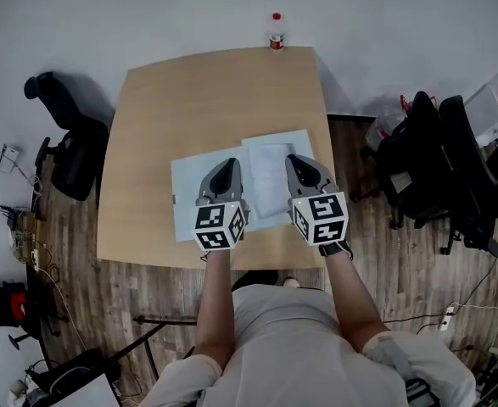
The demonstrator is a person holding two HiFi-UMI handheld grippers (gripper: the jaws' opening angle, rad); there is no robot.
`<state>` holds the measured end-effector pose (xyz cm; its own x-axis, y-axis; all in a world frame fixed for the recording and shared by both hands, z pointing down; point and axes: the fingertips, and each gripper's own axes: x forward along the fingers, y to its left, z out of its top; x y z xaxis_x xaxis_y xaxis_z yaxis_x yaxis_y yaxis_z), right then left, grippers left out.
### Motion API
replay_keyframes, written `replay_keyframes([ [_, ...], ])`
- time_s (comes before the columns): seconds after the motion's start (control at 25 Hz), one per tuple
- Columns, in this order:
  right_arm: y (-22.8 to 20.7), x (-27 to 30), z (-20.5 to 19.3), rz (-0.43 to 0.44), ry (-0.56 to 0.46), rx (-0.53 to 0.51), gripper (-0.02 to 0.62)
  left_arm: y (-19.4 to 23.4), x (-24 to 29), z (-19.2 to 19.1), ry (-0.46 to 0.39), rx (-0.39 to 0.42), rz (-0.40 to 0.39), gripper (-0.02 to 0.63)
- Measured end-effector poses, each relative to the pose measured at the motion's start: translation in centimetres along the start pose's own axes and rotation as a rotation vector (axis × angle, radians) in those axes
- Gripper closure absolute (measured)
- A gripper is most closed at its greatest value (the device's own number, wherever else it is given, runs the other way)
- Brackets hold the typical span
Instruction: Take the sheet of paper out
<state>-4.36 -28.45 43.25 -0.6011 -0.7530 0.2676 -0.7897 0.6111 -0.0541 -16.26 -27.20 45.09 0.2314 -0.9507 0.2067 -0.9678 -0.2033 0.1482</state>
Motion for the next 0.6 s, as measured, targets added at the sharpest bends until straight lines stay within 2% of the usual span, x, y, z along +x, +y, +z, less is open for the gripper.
replay_keyframes([
  [0.36,-1.0,4.2,-3.4,-0.011,0.103,0.038,0.584,3.2,4.2,-5.3,0.123,-0.082,-0.024,0.597],
  [0.6,-1.0,6.5,-5.6,-0.009,0.156,0.069,0.584,4.2,6.1,-10.1,0.263,-0.116,-0.082,0.597],
])
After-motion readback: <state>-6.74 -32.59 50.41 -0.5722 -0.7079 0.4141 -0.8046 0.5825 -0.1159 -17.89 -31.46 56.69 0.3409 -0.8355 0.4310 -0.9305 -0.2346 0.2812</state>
